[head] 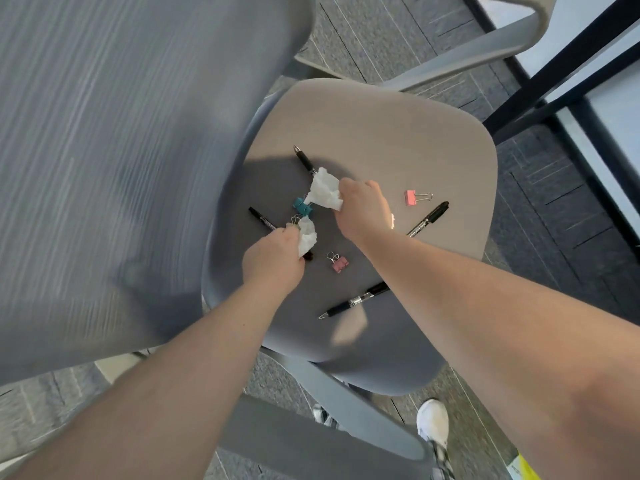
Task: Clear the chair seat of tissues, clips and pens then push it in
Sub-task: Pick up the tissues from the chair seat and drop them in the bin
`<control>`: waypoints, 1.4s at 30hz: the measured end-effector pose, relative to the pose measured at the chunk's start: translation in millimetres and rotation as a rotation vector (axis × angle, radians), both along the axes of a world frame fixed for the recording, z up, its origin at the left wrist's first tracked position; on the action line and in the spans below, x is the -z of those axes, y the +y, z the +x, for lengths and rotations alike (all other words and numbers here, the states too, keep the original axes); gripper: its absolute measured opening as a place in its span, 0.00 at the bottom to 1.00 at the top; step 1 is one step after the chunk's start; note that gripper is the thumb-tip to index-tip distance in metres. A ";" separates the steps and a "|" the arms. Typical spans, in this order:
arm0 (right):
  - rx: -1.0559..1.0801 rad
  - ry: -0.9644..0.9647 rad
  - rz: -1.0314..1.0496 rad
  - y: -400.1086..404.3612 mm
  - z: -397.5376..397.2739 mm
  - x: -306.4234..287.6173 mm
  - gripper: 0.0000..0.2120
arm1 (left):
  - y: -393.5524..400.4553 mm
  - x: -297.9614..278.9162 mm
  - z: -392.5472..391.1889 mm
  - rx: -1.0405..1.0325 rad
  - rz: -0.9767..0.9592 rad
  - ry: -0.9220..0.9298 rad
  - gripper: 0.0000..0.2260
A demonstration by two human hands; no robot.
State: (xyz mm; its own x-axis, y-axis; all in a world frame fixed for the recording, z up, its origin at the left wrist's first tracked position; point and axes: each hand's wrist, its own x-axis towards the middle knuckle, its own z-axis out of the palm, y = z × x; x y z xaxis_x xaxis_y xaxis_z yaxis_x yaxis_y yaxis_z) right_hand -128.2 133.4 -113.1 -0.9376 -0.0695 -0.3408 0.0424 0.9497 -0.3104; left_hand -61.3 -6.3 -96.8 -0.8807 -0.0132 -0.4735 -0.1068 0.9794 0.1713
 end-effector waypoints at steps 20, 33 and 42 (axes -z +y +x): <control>0.517 -0.024 -0.325 113.3 85.8 -56.0 0.05 | 78.7 -66.5 0.3 0.241 -0.019 0.062 0.10; 1.025 -0.125 -0.245 341.9 346.9 -49.5 0.05 | 350.9 -67.7 135.7 0.815 0.018 -0.026 0.09; 1.400 -0.163 -0.186 479.0 562.2 -28.2 0.07 | 545.0 -53.5 311.9 1.235 -0.008 -0.133 0.13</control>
